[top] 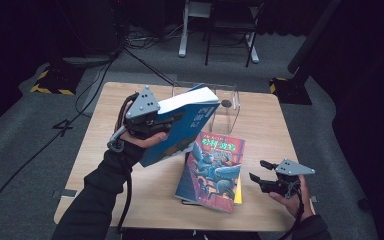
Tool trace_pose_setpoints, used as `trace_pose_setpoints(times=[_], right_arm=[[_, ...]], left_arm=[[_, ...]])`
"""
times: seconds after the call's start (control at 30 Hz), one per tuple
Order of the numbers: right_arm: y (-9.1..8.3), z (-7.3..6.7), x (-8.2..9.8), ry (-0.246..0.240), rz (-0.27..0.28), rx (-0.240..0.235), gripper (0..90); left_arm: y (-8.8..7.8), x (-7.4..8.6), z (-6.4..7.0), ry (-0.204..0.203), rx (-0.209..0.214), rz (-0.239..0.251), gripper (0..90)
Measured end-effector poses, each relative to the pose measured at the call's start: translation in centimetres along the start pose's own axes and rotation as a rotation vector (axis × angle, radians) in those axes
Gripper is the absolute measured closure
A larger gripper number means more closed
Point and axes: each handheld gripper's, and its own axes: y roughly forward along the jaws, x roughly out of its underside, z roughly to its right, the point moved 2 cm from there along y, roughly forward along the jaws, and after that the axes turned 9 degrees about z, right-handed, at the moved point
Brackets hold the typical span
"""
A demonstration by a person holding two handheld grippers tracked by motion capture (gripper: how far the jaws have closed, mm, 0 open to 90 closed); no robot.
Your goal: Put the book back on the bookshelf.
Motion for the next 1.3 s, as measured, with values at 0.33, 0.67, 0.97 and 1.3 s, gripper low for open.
trace_pose_setpoints(times=[0.33,0.67,0.97,1.3], right_arm=[[0.4,-0.3,0.2,-0.010,-0.016,-0.002,34.9],[0.6,-0.5,0.4,-0.016,-0.026,-0.006,34.9],[0.6,-0.6,0.5,-0.019,-0.028,-0.008,34.9],[0.6,-0.7,0.4,-0.018,-0.023,-0.015,34.9]], left_arm=[[1.9,0.2,-2.8,-0.028,-0.134,-0.030,60.0],[5.7,2.1,-4.8,-0.092,-0.237,-0.062,60.0],[8.4,3.1,-5.7,-0.148,-0.346,-0.052,60.0],[11.9,3.3,-5.9,-0.130,-0.413,-0.084,59.9]])
